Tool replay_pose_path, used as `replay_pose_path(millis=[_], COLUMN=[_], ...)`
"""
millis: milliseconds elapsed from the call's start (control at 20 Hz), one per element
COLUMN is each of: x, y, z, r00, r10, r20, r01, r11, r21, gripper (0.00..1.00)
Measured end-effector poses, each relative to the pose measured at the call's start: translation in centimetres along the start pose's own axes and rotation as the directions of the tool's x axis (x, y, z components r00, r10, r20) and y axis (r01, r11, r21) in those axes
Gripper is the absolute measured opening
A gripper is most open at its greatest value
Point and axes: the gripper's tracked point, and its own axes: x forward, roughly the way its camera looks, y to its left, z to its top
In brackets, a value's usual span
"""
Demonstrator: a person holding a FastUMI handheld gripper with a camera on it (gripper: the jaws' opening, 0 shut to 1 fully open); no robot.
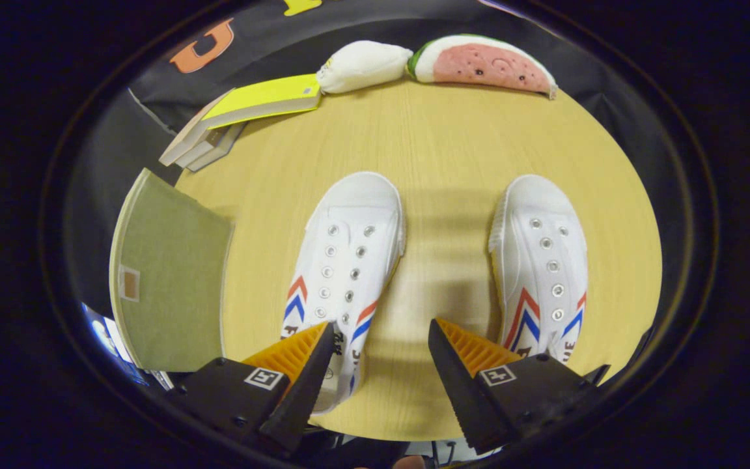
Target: Open the storage box then place both shoes into the box .Put the left shoe in first, then the right shoe, with the right side of both shoes facing outward in a uniform manner.
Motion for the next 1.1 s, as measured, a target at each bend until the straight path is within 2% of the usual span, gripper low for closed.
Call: replay_pose_path(millis=[200,300,400,450,500,600,650,900,1100], x=[0.6,0.7,0.5,0.8,0.5,0.4,0.3,-1.3,-5.4], y=[0.5,1.3,2.5,2.5,2.4,2.4,2.4,3.3,5.6], z=[0.1,0.1,0.0,-0.1,0.0,0.1,-0.1,-1.0,-1.3], r00=[0.999,0.995,0.986,0.986,0.985,0.983,0.982,0.973,0.971], r10=[0.04,0.079,0.143,0.141,0.146,0.161,0.171,0.219,0.238], r20=[-0.038,-0.059,-0.085,-0.091,-0.097,-0.087,-0.084,-0.065,-0.027], r01=[-0.039,-0.078,-0.137,-0.134,-0.138,-0.151,-0.16,-0.205,-0.232], r11=[0.999,0.997,0.988,0.988,0.987,0.982,0.979,0.962,0.963], r21=[0.008,0.026,0.065,0.081,0.081,0.111,0.129,0.18,0.138], gripper=[0.85,0.76,0.56,0.34,0.23,0.18,0.08,0.06,0.05])
